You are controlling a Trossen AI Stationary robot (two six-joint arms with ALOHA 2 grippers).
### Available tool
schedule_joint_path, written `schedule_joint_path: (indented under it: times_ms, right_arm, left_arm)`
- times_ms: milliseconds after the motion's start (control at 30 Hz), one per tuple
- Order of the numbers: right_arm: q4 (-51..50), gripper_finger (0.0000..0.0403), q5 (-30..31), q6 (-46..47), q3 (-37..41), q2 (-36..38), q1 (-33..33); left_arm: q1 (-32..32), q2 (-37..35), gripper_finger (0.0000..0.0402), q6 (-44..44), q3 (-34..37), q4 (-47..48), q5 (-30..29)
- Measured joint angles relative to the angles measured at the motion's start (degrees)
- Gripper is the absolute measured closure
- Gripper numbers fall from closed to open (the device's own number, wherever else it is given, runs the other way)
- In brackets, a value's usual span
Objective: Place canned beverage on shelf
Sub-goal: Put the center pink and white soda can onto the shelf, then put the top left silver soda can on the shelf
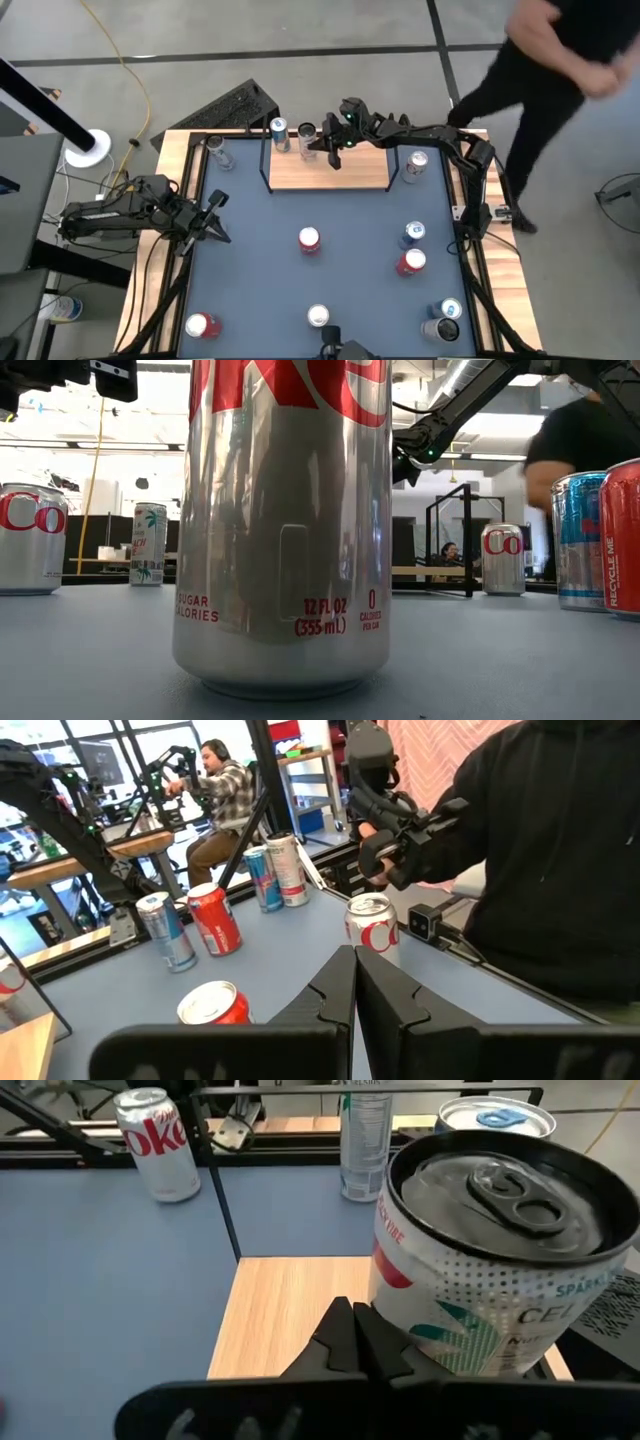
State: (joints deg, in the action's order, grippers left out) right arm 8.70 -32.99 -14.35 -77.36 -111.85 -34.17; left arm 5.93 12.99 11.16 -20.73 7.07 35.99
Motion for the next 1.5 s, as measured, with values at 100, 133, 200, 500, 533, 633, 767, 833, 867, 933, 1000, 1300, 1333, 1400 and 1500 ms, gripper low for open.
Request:
schedule_joint_path:
  times_ms: [100,133,200,500,533,633,767,833,867,933,1000,1300,1333,1400,1500]
  right_arm:
    - [1.3,0.0403,0.2,1.9,0.0,0.0,0.0]
    - [1.6,0.0403,0.9,2.4,0.0,0.0,0.0]
    - [1.9,0.0403,2.9,2.8,0.0,0.0,0.1]
    - [4.3,0.0403,4.8,4.9,0.0,0.0,0.0]
    - [4.6,0.0403,4.8,5.3,0.0,0.0,0.0]
    - [5.0,0.0403,5.7,6.9,0.0,0.0,0.0]
    - [5.4,0.0403,7.5,8.4,0.0,0.0,0.1]
    - [5.8,0.0403,8.3,9.1,0.0,0.0,0.4]
    - [6.0,0.0403,8.9,9.7,0.0,0.0,0.4]
    - [6.9,0.0403,9.8,10.6,0.0,0.0,0.8]
    - [7.4,0.0403,10.5,11.0,0.0,0.0,1.2]
    - [4.7,0.0403,9.7,12.9,0.0,0.2,1.9]
    - [4.3,0.0403,8.7,12.9,0.0,0.4,1.9]
    - [2.7,0.0403,7.4,13.0,0.0,1.6,1.9]
    - [-1.9,0.0403,7.4,12.6,0.0,4.6,2.0]
  left_arm:
    - [0.0,0.0,0.0401,0.0,0.0,0.0,0.0]
    - [0.0,0.0,0.0401,0.0,0.0,0.0,0.0]
    - [0.0,0.0,0.0401,0.0,0.0,0.0,0.0]
    - [0.0,0.0,0.0401,0.0,0.0,0.1,0.0]
    - [0.0,0.0,0.0401,0.0,0.0,0.1,0.0]
    - [0.0,0.0,0.0401,0.0,0.0,0.2,0.0]
    - [0.0,0.0,0.0401,0.0,0.0,0.3,0.0]
    - [0.0,0.0,0.0401,0.0,0.0,0.3,0.0]
    - [0.0,0.0,0.0401,0.0,0.0,0.3,0.0]
    - [0.0,0.0,0.0401,0.0,0.0,0.4,0.0]
    - [0.0,0.0,0.0401,0.0,0.0,0.4,0.0]
    - [0.0,0.0,0.0401,0.0,0.0,0.5,-0.3]
    - [0.0,0.0,0.0401,-0.2,0.0,0.5,-0.6]
    - [0.0,0.0,0.0401,-0.4,0.0,0.6,-1.0]
    - [0.0,0.0,0.0401,-0.5,0.0,0.9,-1.7]
